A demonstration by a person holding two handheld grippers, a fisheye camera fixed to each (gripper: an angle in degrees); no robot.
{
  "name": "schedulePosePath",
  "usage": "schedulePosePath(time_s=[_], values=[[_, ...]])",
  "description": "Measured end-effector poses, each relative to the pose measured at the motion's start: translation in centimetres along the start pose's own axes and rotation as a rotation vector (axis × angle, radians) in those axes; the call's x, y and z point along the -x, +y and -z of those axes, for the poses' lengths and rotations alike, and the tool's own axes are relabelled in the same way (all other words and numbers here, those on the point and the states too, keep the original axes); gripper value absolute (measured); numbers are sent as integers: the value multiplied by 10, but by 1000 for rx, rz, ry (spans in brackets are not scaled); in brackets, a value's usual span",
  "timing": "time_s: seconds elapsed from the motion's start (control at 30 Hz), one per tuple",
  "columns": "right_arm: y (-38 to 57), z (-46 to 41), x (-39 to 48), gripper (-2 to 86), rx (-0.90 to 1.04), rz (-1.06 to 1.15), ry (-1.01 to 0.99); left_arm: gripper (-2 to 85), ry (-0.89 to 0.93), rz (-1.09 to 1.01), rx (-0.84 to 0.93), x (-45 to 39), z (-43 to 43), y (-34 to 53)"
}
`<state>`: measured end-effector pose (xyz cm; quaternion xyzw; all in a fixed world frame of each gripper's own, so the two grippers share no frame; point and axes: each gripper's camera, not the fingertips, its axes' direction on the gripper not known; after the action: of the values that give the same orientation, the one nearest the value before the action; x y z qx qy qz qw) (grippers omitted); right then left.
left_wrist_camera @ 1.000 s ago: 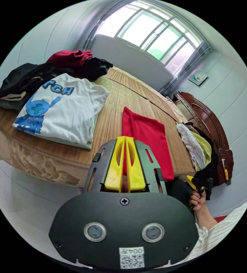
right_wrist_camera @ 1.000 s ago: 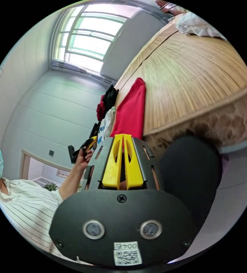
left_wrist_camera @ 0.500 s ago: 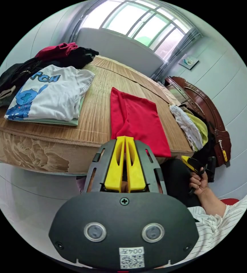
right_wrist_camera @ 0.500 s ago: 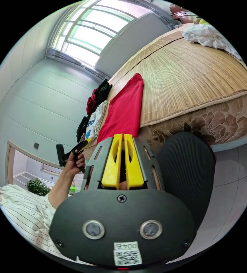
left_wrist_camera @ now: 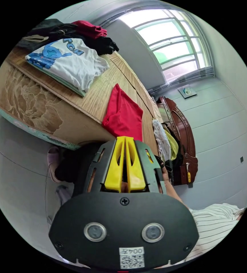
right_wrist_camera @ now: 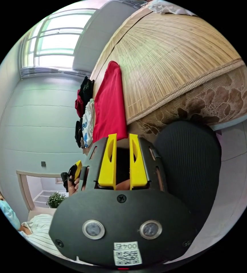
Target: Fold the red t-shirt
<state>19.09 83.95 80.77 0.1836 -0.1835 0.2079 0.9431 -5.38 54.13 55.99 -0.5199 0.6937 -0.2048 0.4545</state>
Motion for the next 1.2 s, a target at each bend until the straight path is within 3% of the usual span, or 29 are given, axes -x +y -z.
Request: schedulePosePath(time_s=[0.17, 0.3, 0.47, 0.63, 0.9, 1.1, 1.2], values=[[-24, -24, -2, 100, 81, -19, 45, 4, 79, -52, 101, -27, -41, -7], [-33, -37, -4, 97, 107, -27, 46, 16, 183, 41, 161, -24, -71, -6], [-37, -48, -5, 45, 143, -29, 57, 52, 180, 133, 218, -15, -99, -10], [-40, -30, 6, 40, 120, -81, -100, 96, 267, 305, 218, 10, -121, -15], [-48, -16, 37, 40, 108, -78, -193, 135, 345, 446, 92, 18, -144, -22], [-46, -13, 32, 39, 102, -66, -185, 145, 430, 427, -47, 11, -134, -22], [-46, -9, 22, 40, 97, -79, -193, 147, 418, 436, -33, 15, -136, -16]])
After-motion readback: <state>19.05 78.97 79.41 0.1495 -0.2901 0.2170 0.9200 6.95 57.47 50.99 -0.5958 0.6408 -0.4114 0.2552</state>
